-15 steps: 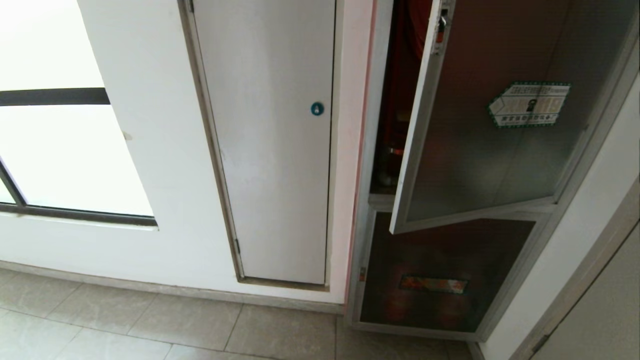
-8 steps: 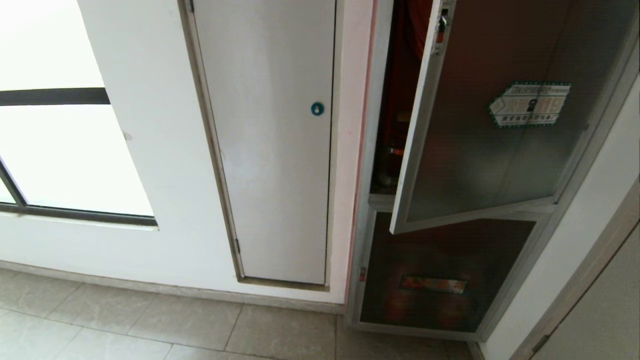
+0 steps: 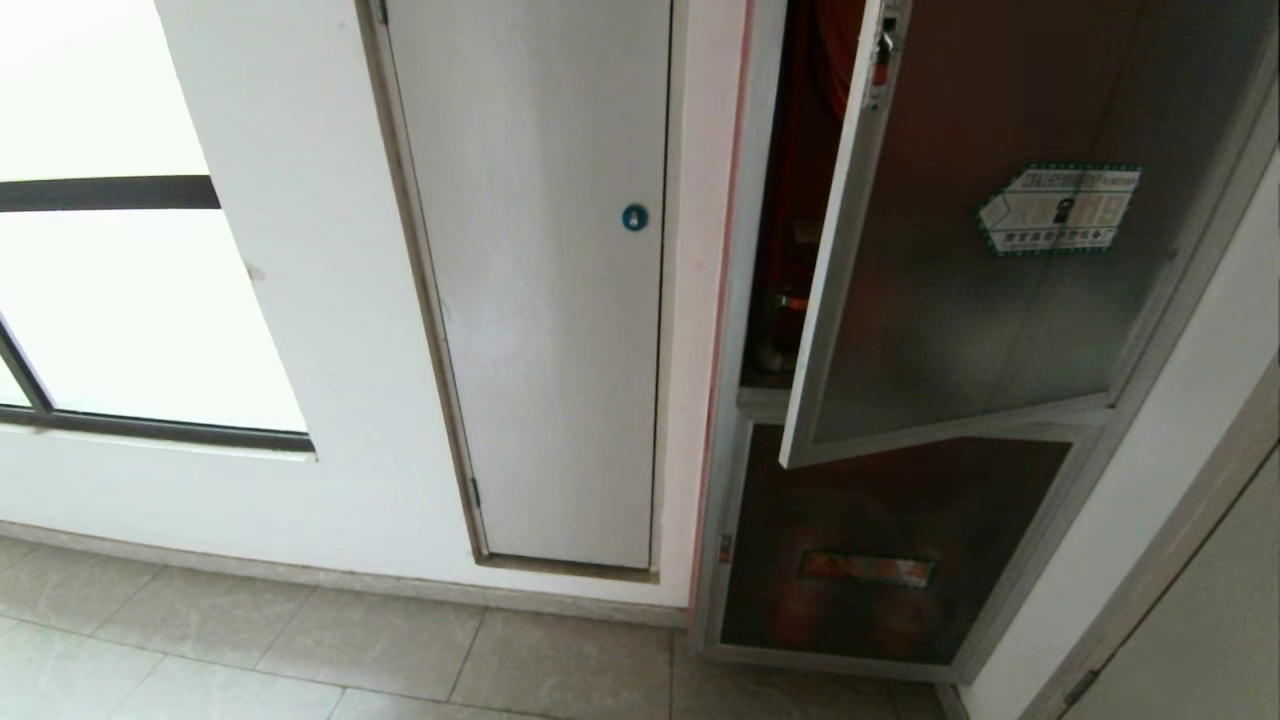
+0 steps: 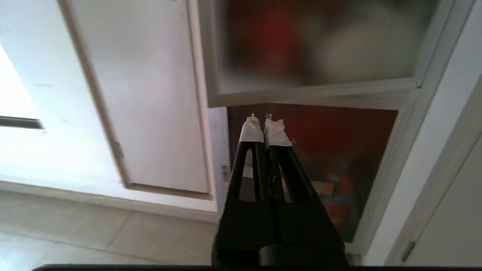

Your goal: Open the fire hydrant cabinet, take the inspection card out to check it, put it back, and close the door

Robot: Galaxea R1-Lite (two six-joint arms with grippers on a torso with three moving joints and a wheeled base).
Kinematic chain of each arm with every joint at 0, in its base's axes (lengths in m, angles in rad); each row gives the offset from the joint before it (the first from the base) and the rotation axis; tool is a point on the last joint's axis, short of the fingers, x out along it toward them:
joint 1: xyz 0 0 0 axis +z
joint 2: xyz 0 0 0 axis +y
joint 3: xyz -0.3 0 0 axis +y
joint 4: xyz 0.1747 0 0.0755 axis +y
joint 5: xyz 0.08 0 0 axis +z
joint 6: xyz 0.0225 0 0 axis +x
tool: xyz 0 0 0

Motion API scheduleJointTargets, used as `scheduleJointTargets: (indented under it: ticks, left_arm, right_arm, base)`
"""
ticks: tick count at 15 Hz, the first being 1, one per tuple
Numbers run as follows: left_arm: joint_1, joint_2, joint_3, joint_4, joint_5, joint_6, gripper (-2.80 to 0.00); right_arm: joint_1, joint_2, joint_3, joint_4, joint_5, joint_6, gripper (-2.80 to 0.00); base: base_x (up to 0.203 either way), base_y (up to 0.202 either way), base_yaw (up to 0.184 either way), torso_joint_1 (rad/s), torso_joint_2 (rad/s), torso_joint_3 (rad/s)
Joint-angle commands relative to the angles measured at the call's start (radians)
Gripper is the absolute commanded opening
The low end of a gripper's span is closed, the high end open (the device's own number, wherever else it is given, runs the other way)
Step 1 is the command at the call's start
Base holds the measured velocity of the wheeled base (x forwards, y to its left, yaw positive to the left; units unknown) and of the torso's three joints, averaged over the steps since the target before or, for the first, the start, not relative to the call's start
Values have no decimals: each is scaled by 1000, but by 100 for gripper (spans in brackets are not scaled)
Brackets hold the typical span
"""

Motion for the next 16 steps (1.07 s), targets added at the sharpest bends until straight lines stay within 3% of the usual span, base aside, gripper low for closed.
scheduleJointTargets:
  ticks: [1, 5, 16]
  left_arm:
    - [0, 0, 0, 1, 0, 0, -280]
    - [0, 1, 0, 0, 0, 0, -280]
    - [0, 0, 0, 1, 0, 0, -280]
  right_arm:
    - [0, 0, 94, -73, -10, -18, -280]
    - [0, 0, 250, -243, -53, -70, -280]
    - [0, 0, 262, -116, -44, -25, -280]
  base:
    - [0, 0, 0, 0, 0, 0]
    - [0, 0, 0, 0, 0, 0]
    - [0, 0, 0, 0, 0, 0]
